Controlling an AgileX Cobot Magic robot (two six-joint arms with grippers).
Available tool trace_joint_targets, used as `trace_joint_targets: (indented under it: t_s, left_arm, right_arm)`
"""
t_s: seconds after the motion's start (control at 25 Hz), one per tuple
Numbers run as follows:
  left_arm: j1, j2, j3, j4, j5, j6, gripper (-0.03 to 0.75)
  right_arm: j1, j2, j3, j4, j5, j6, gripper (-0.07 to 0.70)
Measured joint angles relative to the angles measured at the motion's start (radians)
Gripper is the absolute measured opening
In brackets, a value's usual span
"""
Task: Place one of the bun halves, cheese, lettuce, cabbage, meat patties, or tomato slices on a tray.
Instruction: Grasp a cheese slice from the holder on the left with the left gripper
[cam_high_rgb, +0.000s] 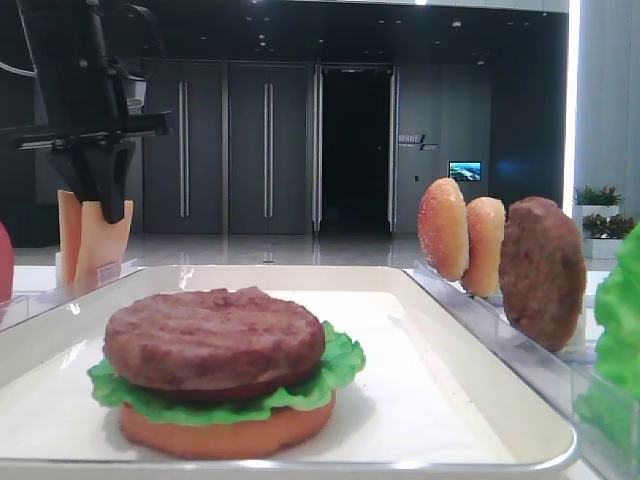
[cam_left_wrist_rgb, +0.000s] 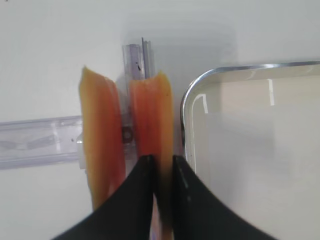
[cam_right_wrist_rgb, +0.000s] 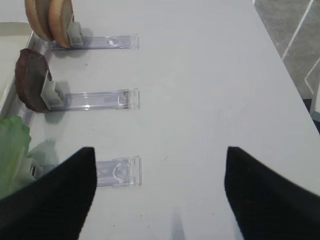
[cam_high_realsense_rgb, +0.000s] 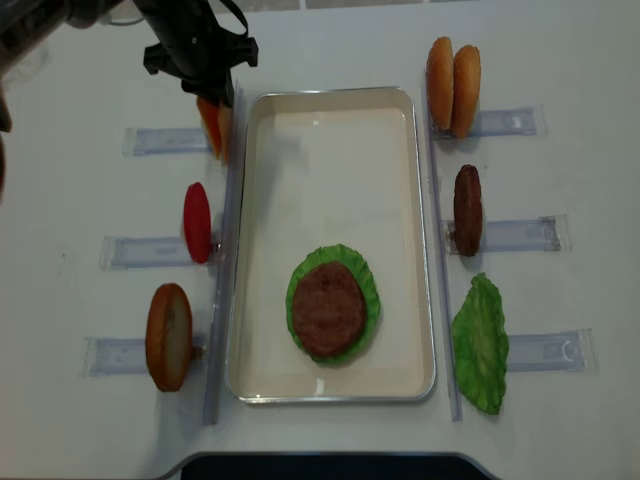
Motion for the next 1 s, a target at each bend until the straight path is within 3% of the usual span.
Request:
trace_joint_targets:
  t_s: [1.0]
  left_arm:
    - [-0.001,-0.023,0.0,-0.085,0.034,0.004,0.034]
  right_arm:
    - [0.0,0.0,0.0,0.0,0.0,0.0,0.535]
